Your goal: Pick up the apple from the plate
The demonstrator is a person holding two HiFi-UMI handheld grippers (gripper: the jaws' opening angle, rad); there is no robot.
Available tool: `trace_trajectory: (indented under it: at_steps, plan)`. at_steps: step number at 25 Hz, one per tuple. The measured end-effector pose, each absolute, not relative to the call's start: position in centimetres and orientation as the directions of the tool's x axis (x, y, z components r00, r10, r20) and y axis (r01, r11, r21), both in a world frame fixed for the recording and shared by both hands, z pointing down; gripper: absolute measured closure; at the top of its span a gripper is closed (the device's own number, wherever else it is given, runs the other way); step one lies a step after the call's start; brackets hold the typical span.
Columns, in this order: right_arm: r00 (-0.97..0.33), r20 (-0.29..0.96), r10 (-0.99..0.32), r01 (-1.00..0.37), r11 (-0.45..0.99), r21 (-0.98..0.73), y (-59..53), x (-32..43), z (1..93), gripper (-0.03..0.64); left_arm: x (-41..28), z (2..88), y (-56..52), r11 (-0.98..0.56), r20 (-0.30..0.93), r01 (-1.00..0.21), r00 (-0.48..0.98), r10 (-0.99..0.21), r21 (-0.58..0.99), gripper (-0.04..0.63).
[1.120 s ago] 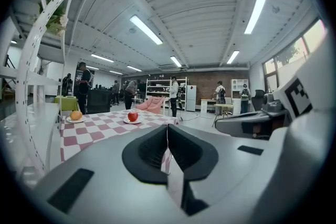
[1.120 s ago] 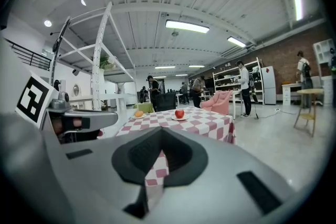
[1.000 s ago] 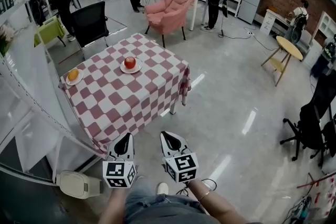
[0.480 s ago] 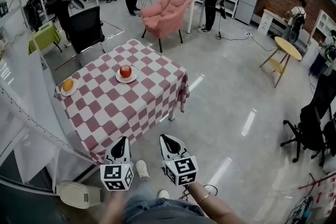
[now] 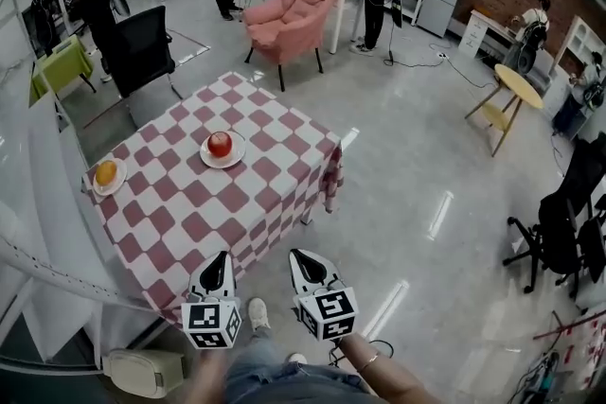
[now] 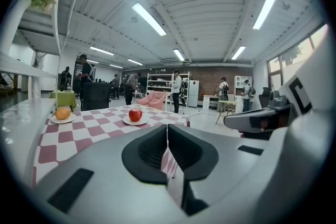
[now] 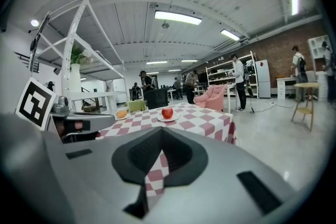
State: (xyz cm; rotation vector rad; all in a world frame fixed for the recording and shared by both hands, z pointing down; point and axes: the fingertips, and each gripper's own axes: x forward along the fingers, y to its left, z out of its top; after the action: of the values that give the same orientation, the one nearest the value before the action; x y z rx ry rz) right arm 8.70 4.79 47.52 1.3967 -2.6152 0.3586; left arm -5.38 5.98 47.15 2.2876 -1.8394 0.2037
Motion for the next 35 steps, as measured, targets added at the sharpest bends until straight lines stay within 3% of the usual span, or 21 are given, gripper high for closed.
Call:
trace_trajectory:
  at_steps: [23, 35]
  plan:
    - [-0.515, 0.288, -0.807, -0.855, 0.507, -0.108, -11.8, -2.8, 47.2, 0.607, -15.3, 47.5, -11.7, -0.279, 0.273, -0.959, 0.284, -0.919, 0.058, 0.575]
    - [-0.491, 0.328, -0.807, -0.867, 0.490, -0.090, -15.3, -2.5, 48.4, 0.607, -16.0, 49.9, -15.9, -0.288, 0.333, -0.955, 0.295, -0.896, 0.071, 0.526]
